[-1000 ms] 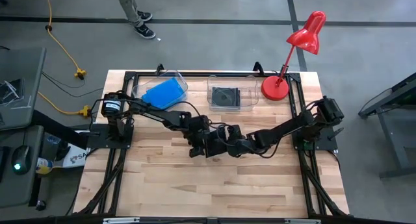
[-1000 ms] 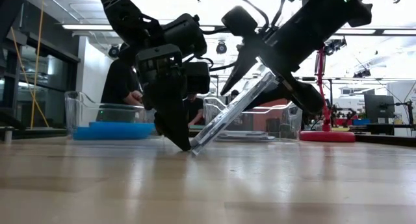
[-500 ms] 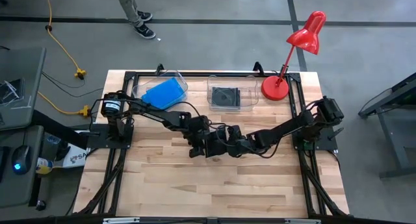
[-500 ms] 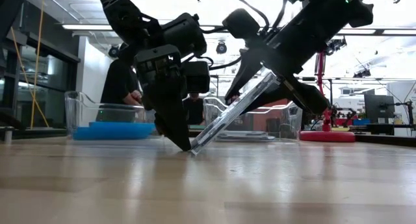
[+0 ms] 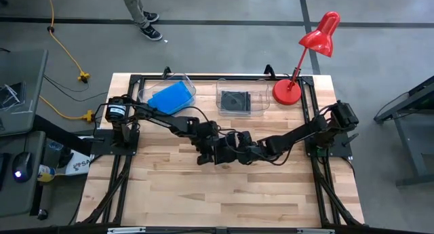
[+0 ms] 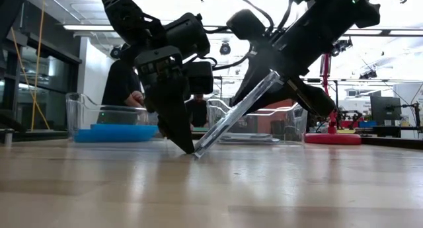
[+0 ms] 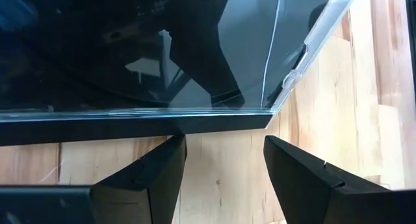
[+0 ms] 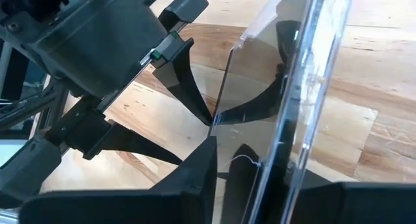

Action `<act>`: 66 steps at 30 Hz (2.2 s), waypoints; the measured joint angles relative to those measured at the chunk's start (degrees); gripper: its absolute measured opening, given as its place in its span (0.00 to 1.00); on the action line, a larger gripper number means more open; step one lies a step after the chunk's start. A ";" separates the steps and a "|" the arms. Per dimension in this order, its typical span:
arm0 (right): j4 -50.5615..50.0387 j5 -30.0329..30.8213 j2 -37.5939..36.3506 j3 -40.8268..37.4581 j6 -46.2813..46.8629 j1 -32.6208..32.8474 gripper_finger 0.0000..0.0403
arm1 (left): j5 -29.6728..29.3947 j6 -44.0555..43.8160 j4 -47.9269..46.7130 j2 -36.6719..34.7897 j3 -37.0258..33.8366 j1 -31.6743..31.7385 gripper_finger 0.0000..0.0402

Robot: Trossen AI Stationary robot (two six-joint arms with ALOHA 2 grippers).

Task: Pick & place jewel cases by type
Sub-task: Put the black CD case into the right transparent bin

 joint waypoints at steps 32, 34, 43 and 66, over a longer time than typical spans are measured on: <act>1.98 3.31 -4.94 -0.11 -11.13 0.04 0.00 | -19.91 16.78 -17.30 -34.57 -0.02 13.47 0.53; 2.17 4.90 -7.42 -0.11 -13.65 0.04 0.00 | -20.95 17.33 -17.96 -37.46 0.00 13.51 0.53; 5.72 12.40 -19.72 -0.08 -28.91 0.07 0.00 | -26.77 20.29 -19.93 -46.40 0.00 13.53 0.53; 35.67 14.27 -26.86 0.00 -71.94 -0.24 0.00 | -28.93 22.44 -22.01 -49.57 0.00 13.51 0.53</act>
